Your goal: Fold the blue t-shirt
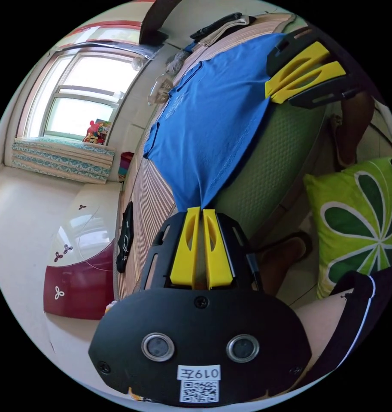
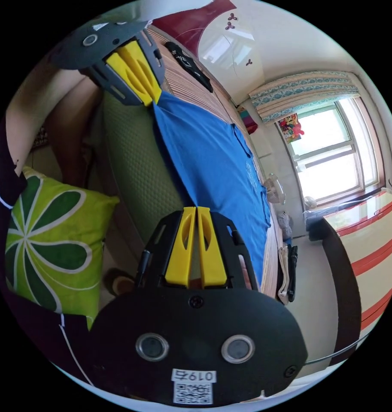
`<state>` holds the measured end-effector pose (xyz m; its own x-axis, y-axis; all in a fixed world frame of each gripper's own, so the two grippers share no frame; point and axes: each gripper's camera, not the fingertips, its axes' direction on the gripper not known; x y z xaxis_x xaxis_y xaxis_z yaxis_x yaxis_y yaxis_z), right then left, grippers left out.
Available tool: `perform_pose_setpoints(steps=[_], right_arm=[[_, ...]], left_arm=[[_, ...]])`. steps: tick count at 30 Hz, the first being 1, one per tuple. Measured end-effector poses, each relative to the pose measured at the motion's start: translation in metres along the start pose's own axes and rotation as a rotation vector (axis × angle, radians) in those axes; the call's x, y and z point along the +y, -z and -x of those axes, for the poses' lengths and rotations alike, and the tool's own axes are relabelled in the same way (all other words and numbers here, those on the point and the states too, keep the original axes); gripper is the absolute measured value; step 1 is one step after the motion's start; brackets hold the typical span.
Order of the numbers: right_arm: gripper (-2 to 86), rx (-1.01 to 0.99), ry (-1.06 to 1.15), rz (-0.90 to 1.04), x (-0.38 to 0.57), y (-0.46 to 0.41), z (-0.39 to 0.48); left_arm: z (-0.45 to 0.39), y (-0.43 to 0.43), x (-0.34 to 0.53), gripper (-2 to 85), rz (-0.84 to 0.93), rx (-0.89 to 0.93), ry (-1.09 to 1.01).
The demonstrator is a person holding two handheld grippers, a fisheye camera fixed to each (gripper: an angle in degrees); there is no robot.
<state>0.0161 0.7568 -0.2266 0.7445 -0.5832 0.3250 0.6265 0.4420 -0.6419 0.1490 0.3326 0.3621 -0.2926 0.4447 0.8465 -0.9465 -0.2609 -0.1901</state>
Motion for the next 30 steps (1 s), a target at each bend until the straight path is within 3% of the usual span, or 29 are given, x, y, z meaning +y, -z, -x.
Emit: perform_pose_setpoints(steps=[11, 15, 20, 26, 30], right_arm=[[-0.8, 0.099, 0.106, -0.014, 0.002, -0.008, 0.026], [-0.4, 0.099, 0.137, -0.027, 0.004, -0.008, 0.034], [3.3, 0.099, 0.166, -0.054, 0.013, -0.003, 0.04], [4.6, 0.226, 0.089, -0.008, 0.039, -0.004, 0.029], [5.1, 0.216, 0.062, 0.027, 0.052, -0.011, 0.025]], left_arm=[[0.013, 0.006, 0.024, 0.8, 0.016, -0.081, -0.076], [0.048, 0.014, 0.03, 0.7, -0.029, -0.047, 0.039], [0.13, 0.002, 0.007, 0.6, -0.155, 0.109, 0.345], [0.161, -0.041, -0.021, 0.6, -0.252, 0.362, 0.452], [0.157, -0.059, -0.017, 0.6, -0.24, 0.417, 0.472]])
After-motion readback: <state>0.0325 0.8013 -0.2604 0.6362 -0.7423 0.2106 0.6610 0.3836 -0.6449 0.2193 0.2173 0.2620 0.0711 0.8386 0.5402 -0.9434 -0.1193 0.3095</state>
